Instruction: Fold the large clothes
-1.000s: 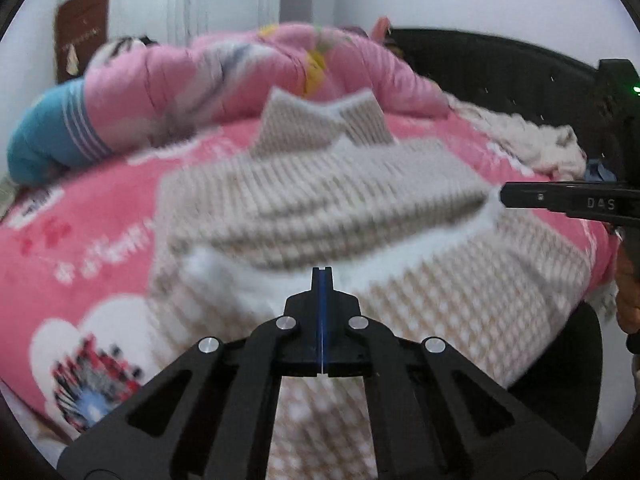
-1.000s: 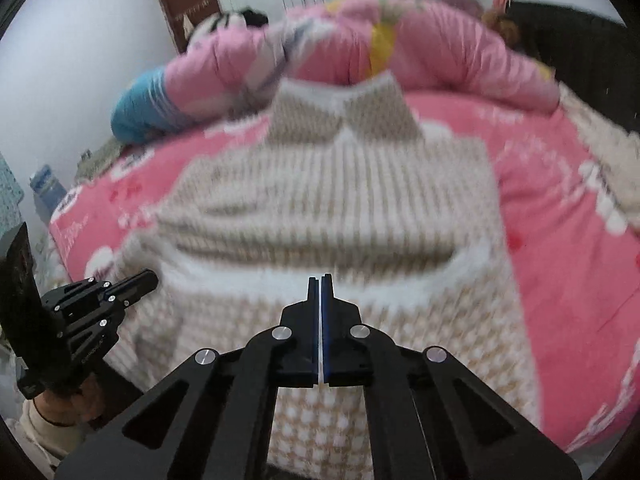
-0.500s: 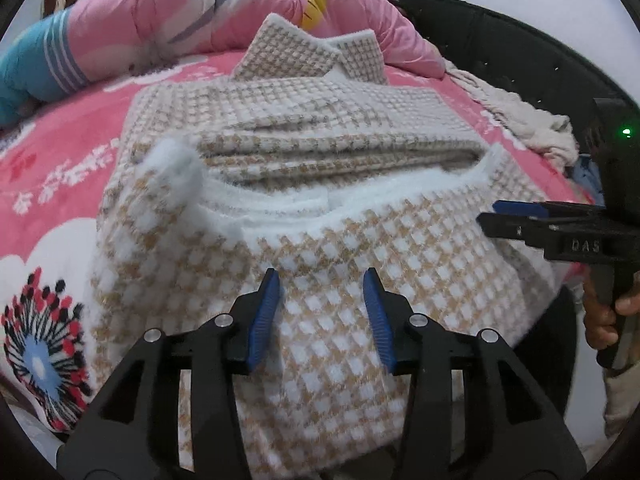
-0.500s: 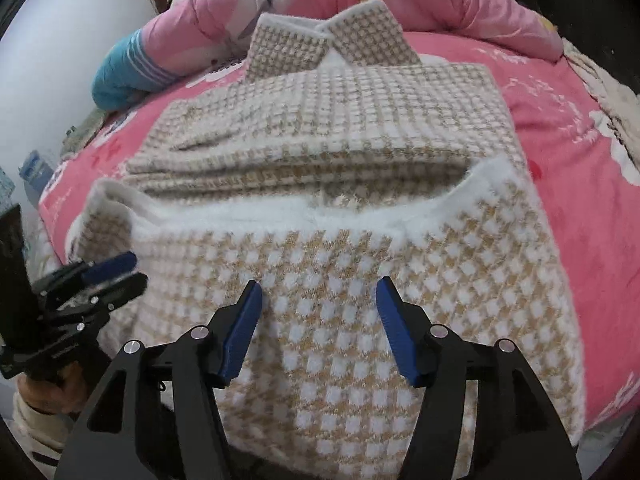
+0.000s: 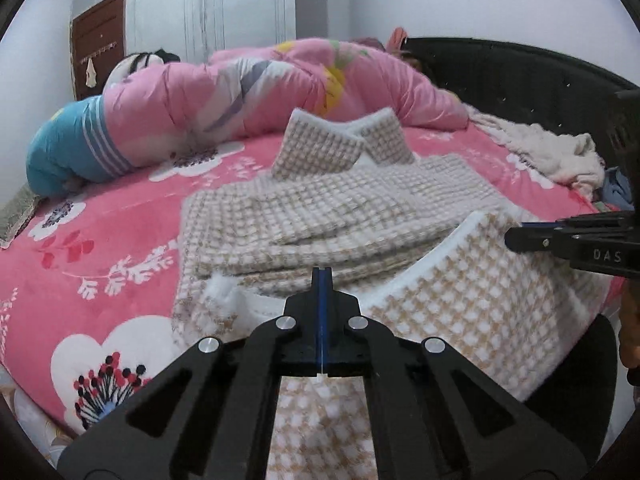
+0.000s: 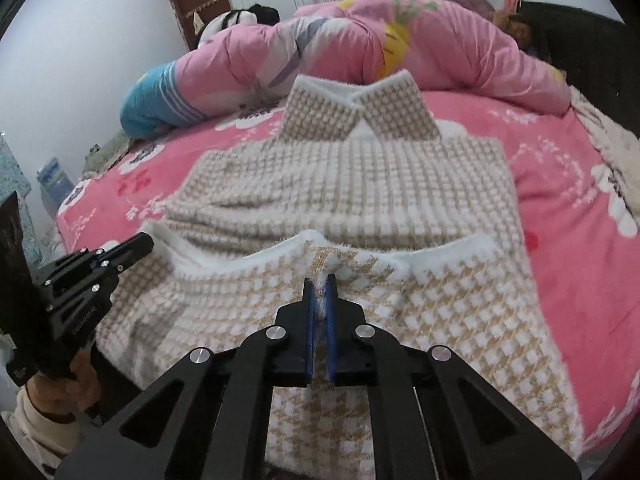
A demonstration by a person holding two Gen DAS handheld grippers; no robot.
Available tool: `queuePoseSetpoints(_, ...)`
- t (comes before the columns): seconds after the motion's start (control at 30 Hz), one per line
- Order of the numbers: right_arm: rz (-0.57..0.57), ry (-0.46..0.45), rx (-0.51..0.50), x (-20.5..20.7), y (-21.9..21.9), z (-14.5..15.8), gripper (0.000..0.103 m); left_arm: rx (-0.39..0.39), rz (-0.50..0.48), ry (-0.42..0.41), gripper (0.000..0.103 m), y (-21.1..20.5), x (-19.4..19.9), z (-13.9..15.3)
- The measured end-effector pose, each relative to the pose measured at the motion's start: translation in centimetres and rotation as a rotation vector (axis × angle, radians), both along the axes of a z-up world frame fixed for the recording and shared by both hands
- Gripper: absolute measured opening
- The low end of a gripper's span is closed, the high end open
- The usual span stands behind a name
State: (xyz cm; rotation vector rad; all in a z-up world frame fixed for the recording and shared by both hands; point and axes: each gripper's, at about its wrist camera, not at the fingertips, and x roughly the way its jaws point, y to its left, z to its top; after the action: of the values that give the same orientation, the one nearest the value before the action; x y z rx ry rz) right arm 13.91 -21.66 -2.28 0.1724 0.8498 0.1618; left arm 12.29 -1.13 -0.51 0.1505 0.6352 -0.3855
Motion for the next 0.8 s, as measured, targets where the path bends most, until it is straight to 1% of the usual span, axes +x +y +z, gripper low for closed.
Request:
queuePoseSetpoints(0.1,-0.020,0.042,-0.066,1.1,0.2,-2.7,0.005,-0.045,-0.015,0.107,0.000,0.9,1.1,-1.6)
queuePoseSetpoints(0.17,-0.026,0.085,-0.072,1.7,0.0,-5.1,0.005,-0.088,-0.021,0.159,0.000,1.9,0.9,-2.3)
queuePoseSetpoints(0.2,-0.032,0.087,-0.053,1.7,-0.3,-5.7,0.005,-0.116,-0.027,0.173,0.000,2.5,0.7,-2.4)
queuePoseSetpoints(0.23,-0.035,0.080,-0.038,1.6,-0.5,-5.5,0.005,-0.139,-0.023,0.171,0.001,3.2,0.3,-2.3)
queuePoseSetpoints(0.27,-0.033,0.076,-0.024,1.5,-0.8,-5.1,0.005,-0.148,-0.024,0.169,0.008,3.7,0.1,-2.2)
queuePoseSetpoints(0.3,-0.022,0.072,0.010,1.3,-1.3,-4.5,0.011,-0.150,-0.022,0.164,0.014,4.1,-0.2,-2.1)
queuePoseSetpoints(0.33,-0.015,0.070,0.035,1.0,-1.8,-3.8,0.019,-0.145,-0.010,0.150,0.027,4.6,-0.4,-1.9)
queuePoseSetpoints(0.37,-0.019,0.050,0.040,0.5,-2.5,-2.9,0.025,-0.135,0.008,0.132,0.032,5.2,-0.5,-1.6)
queuePoseSetpoints(0.43,-0.049,-0.009,0.019,-0.6,-4.0,-1.4,0.051,-0.126,0.030,0.109,0.033,6.0,-0.2,-1.3)
queuePoseSetpoints(0.47,-0.077,-0.035,-0.005,-1.1,-5.0,-0.7,0.055,-0.122,0.045,0.101,0.035,6.4,0.0,-1.1)
queuePoseSetpoints(0.5,-0.121,-0.053,-0.048,-1.6,-6.2,-0.1,0.057,-0.119,0.059,0.095,0.037,6.7,0.2,-1.0)
queuePoseSetpoints(0.57,-0.179,-0.035,-0.103,-1.5,-8.2,-0.2,0.057,-0.100,0.097,0.093,0.039,7.2,1.1,-1.1)
queuePoseSetpoints(0.6,-0.203,-0.001,-0.118,-1.1,-9.3,-0.8,0.057,-0.087,0.110,0.097,0.039,7.3,1.6,-1.2)
queuePoseSetpoints(0.63,-0.213,0.026,-0.126,-0.7,-10.1,-1.4,0.057,-0.067,0.125,0.105,0.039,7.3,2.4,-1.5)
queuePoseSetpoints(0.7,-0.196,0.072,-0.139,0.3,-10.6,-2.8,0.057,-0.038,0.147,0.138,0.039,7.2,3.6,-2.5)
queuePoseSetpoints(0.73,-0.178,0.087,-0.142,0.7,-10.4,-3.4,0.052,-0.035,0.153,0.151,0.028,7.2,4.1,-2.9)
queuePoseSetpoints(0.77,-0.162,0.092,-0.140,1.0,-10.0,-3.9,0.040,-0.039,0.155,0.151,0.010,7.3,4.4,-3.2)
queuePoseSetpoints(0.8,-0.157,0.104,-0.145,1.2,-9.8,-4.3,0.018,-0.047,0.159,0.143,0.010,7.4,4.4,-3.2)
